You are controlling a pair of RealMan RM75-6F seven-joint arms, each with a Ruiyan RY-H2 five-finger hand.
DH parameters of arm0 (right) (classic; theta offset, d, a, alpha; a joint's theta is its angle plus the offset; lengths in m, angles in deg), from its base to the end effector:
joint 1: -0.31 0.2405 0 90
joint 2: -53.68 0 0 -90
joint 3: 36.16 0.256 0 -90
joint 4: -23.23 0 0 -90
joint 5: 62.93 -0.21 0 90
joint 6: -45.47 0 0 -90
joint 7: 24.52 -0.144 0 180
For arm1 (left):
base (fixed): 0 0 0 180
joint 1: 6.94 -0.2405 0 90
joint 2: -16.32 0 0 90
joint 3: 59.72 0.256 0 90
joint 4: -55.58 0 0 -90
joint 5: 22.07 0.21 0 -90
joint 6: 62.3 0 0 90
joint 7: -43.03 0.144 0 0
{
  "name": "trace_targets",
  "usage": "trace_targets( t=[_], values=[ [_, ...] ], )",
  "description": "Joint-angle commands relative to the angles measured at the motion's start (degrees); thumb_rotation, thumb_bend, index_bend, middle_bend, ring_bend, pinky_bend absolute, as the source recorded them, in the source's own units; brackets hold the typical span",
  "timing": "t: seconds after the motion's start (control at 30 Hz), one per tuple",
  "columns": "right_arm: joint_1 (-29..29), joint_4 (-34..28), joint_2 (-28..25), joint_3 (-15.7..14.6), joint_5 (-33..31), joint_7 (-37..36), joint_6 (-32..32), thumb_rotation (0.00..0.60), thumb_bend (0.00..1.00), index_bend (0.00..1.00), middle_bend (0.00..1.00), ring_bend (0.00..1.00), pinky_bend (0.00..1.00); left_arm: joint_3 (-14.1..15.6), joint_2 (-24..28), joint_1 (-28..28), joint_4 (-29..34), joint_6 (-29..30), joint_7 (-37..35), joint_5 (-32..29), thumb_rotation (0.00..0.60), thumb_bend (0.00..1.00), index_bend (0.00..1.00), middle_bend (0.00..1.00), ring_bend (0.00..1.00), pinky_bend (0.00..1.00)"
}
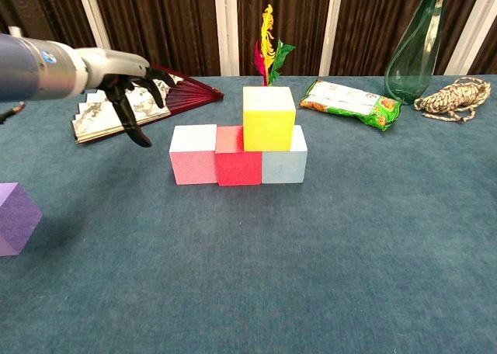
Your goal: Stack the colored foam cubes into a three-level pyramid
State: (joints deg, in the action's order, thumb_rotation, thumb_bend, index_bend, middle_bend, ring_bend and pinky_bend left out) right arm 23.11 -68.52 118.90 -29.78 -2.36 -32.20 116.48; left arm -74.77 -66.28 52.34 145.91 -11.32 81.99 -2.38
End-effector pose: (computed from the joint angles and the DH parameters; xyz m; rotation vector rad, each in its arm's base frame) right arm -0.3011 -0.2856 0.1510 1.2077 -1.1866 0.9686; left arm -0.1021 0.3963 0.0080 -1.7510 -1.1576 -0.6604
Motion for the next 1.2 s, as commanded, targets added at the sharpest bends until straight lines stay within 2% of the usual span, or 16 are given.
trace_targets(
  t=[0.03,0.53,1.2],
  values=[
    [-0.27,-0.05,-0.04,0.35,0.16,0.02,-0.18,0.600,0.32,0.00,0.00,0.00,0.00,0.47,-1.29,0.99,-1.14,-0.46,0.09,-0.91,0.600,0.12,0.00,0.19,0.00,0.02],
    [-1.67,-0.69,0.04,2.03,1.17,0.65,-1.88,0.600,0.32,0.00,0.00,0.00,0.00,0.89,-6.21,4.25,-6.29,-2.09,-2.06,-3.26,0.600,0.12,0.00,0.19,0.00,0.02],
    [-2.79,-0.55,0.32,3.87,1.35,1.57,-3.36,0.600,0.32,0.00,0.00,0.00,0.00,2.31,-7.86,5.56,-6.62,-2.62,-4.40,-1.78,0.600,0.12,0.00,0.20,0.00,0.02]
  ],
)
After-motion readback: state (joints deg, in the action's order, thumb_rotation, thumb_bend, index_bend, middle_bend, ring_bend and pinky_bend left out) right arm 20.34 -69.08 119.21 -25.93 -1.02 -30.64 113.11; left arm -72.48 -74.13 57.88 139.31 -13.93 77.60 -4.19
